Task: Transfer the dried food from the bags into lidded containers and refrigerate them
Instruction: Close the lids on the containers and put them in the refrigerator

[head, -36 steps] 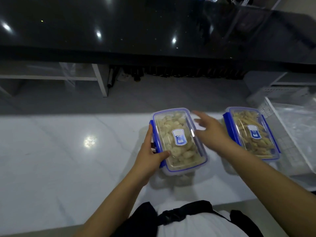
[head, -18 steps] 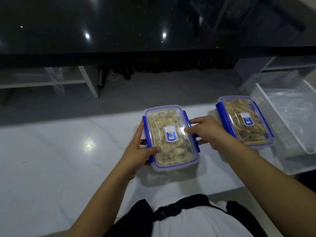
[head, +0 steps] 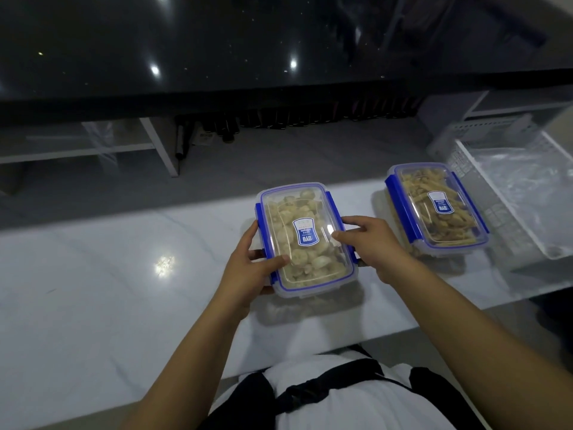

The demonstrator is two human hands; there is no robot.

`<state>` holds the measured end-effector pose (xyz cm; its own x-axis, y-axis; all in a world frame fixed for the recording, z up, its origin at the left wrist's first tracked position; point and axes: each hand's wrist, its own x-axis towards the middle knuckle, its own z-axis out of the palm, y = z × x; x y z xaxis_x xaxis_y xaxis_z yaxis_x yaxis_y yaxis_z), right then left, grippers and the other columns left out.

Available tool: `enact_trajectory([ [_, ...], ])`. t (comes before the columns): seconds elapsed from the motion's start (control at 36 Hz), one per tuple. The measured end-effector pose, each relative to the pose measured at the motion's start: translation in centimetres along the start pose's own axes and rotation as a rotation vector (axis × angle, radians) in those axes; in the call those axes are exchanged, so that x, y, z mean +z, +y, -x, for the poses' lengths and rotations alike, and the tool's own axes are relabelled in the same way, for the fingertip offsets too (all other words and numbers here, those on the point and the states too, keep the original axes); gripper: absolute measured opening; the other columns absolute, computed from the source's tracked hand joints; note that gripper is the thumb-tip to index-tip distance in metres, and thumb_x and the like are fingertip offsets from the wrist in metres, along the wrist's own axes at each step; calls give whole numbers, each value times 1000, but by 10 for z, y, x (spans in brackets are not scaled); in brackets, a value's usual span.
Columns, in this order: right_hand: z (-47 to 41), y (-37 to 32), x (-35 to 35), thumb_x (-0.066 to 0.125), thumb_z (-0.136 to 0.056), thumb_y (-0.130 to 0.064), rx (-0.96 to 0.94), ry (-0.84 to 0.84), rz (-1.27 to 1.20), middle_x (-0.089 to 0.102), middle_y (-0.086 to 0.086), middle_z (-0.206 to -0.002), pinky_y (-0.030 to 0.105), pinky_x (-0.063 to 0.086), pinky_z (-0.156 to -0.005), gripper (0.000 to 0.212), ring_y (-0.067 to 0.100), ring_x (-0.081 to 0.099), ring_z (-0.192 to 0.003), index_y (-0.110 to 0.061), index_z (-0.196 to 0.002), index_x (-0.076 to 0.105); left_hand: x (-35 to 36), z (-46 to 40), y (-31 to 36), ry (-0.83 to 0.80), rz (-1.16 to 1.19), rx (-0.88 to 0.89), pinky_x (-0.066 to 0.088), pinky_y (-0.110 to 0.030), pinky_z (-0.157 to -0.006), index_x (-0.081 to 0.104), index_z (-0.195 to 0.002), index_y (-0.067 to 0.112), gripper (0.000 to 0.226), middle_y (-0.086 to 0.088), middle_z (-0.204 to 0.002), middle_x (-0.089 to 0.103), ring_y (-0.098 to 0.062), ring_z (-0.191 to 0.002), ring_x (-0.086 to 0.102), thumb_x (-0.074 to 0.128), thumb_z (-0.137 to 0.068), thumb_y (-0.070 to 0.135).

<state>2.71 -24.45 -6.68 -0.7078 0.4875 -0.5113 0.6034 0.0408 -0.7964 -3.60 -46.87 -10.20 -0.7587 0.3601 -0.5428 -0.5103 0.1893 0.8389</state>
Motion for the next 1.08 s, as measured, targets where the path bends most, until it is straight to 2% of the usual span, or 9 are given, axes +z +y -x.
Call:
enact_trajectory([
  [0.08, 2, 2, -4, 78, -85, -19, 24, -26, -51, 72, 1, -107, 29, 58, -54, 41, 19, 72, -89, -26, -122, 63, -2, -1, -2, -13, 51, -57, 62, -40, -60, 49, -141, 36, 70, 0, -109, 75, -22, -90, 77, 82, -82, 19],
  [0.22, -3, -6, -5, 80, -83, -16, 75, -75, -43, 70, 2, -107, 40, 60, -68, 37, 24, 70, -96, -28, -114, 63, -8, -2, 1, -83, 78, -109, 62, -39, -59, 54, -131, 30, 57, 2, -98, 79, -21, -86, 78, 82, -83, 18],
  [0.36, 10, -4, -8, 77, -85, -14, 87, -103, -84, 69, -1, -98, 33, 55, -56, 25, 20, 68, -86, -25, -103, 63, -6, 7, 13, -122, -12, -82, 62, -39, -61, 55, -132, 29, 50, -2, -111, 76, -20, -89, 77, 77, -87, 19],
  [0.44, 32, 6, -25, 76, -84, -11, 62, -84, -165, 74, 0, -93, 33, 57, -58, 29, 20, 72, -83, -23, -107, 65, 4, 25, 22, -190, -124, 9, 64, -40, -69, 51, -137, 36, 62, 1, -126, 69, -22, -103, 73, 78, -81, 32],
  [0.56, 78, 27, -73, 82, -79, -14, -46, -62, -357, 78, -1, -95, 34, 60, -63, 41, 19, 76, -85, -24, -116, 67, 29, 54, 38, -322, -153, 90, 62, -52, -80, 46, -135, 54, 78, 7, -123, 70, -24, -110, 71, 82, -66, 44],
  [0.67, 134, 54, -128, 81, -79, -14, -116, 24, -521, 78, 6, -99, 34, 59, -63, 36, 25, 76, -87, -24, -113, 71, 77, 76, 50, -484, -177, 110, 59, -58, -87, 47, -134, 57, 78, 5, -125, 70, -26, -115, 69, 89, -71, 40],
  [0.78, 190, 88, -177, 79, -79, -12, -136, 199, -634, 76, 13, -100, 39, 63, -62, 27, 29, 76, -84, -22, -104, 76, 141, 100, 50, -652, -218, 76, 61, -52, -85, 48, -136, 49, 81, 1, -125, 71, -27, -113, 70, 85, -66, 38],
  [0.92, 262, 138, -234, 83, -63, -30, -148, 311, -691, 75, 9, -108, 37, 61, -70, 66, 30, 74, -95, -25, -126, 65, 228, 127, 38, -830, -272, 50, 62, -48, -78, 49, -140, 46, 84, -4, -125, 71, -32, -112, 70, 91, -68, 34],
  [1.08, 333, 215, -271, 80, -70, -32, -106, 412, -826, 74, 5, -115, 42, 60, -76, 58, 28, 72, -103, -33, -126, 65, 327, 160, 4, -1036, -389, 26, 61, -42, -76, 54, -135, 51, 81, -7, -125, 72, -34, -110, 71, 92, -65, 37],
])
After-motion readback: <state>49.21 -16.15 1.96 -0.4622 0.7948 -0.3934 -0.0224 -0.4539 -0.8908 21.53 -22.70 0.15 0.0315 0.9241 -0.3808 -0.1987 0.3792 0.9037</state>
